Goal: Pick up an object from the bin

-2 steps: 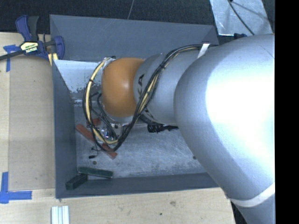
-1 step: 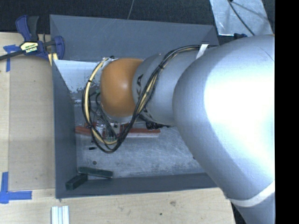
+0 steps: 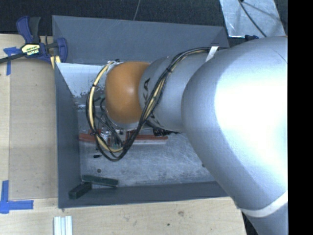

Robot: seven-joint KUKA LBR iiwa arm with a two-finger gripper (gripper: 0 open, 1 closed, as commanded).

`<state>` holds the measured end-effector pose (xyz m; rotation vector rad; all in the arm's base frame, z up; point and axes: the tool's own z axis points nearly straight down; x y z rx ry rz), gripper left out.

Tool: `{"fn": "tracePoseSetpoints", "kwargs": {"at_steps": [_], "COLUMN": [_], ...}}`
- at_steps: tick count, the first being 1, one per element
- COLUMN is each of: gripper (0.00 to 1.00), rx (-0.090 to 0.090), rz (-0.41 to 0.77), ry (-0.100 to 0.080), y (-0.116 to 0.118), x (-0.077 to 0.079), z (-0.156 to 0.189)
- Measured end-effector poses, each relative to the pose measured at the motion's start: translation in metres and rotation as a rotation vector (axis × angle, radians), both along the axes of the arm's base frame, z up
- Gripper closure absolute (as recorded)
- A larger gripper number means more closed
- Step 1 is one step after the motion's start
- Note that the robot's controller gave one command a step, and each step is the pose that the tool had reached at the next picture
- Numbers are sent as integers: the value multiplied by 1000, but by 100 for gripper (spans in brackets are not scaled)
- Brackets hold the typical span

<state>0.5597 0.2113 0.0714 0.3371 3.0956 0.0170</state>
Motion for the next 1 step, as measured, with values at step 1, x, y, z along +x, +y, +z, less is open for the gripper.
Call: {"fn": "tracePoseSetpoints", "kwargs": {"at_steps": [1], "gripper": [100], "rx": [-3], "rz": [2], "ry": [11], "y": [0], "x": [-2], "z": [5]}}
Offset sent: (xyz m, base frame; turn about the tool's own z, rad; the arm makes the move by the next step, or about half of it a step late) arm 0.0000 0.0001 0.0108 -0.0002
